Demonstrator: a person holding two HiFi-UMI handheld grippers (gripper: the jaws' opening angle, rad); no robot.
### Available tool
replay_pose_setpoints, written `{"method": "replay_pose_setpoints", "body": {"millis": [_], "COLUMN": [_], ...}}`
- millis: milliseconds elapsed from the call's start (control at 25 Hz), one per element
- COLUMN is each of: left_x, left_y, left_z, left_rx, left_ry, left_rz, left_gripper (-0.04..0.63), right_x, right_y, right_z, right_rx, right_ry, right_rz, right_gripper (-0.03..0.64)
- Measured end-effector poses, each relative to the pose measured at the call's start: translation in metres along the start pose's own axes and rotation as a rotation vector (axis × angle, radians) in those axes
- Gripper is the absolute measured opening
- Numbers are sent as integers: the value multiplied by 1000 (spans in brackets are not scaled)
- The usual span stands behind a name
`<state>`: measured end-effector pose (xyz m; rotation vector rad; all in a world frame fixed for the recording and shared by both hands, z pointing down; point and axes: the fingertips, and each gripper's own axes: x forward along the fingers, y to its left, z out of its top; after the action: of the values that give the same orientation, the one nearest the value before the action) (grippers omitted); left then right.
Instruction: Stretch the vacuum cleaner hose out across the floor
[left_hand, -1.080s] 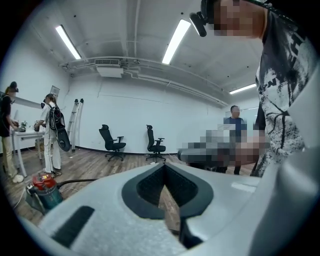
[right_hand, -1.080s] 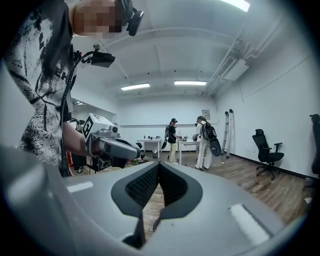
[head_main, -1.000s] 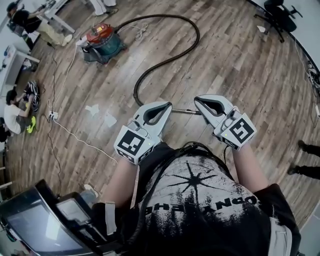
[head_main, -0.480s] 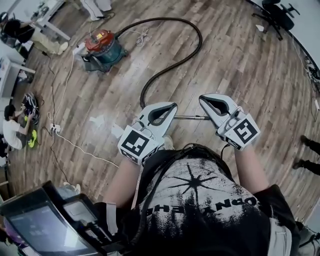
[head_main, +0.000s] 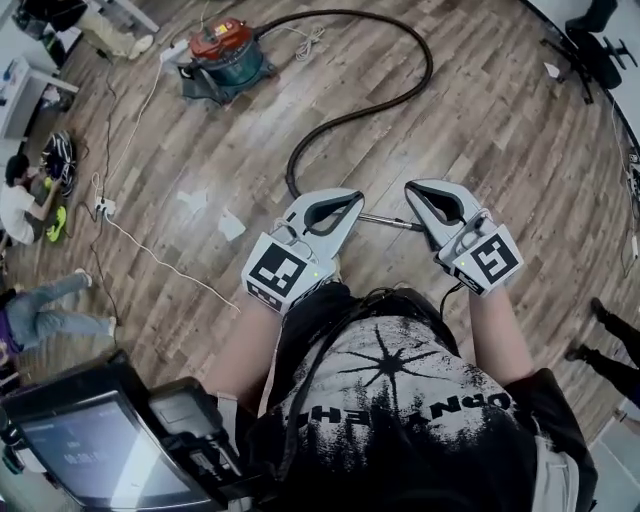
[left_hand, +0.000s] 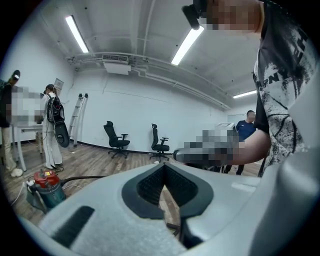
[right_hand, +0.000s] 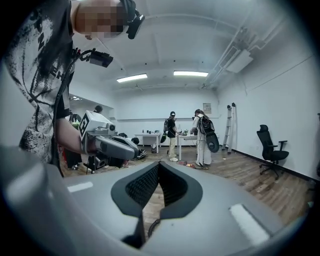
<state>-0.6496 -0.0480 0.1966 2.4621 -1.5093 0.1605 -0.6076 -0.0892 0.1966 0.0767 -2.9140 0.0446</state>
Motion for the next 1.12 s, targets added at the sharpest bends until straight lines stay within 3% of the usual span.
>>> {"method": "replay_pose_setpoints", "body": {"millis": [280, 520, 720, 920, 1120], "left_x": [2, 5, 16, 40, 66], "left_y": [-11, -3, 23, 35, 46], "left_z": [-30, -84, -161, -243, -317], "left_rx": [-97, -124, -135, -99, 16], "left_ry": [0, -20, -34, -54, -67], "left_rz": [168, 261, 321, 320, 310], "left_gripper": [0, 0, 0, 0, 0], "right_x": [-6, 17, 61, 94, 110], "right_y": [-4, -19, -27, -27, -29], "right_z": [-37, -128, -254, -412, -600], "right_rx": [-54, -133, -121, -118, -61], "right_ry": [60, 206, 322, 458, 647], "right_rz": [158, 211, 204, 245, 296], "right_gripper": [6, 9, 60, 122, 205]}}
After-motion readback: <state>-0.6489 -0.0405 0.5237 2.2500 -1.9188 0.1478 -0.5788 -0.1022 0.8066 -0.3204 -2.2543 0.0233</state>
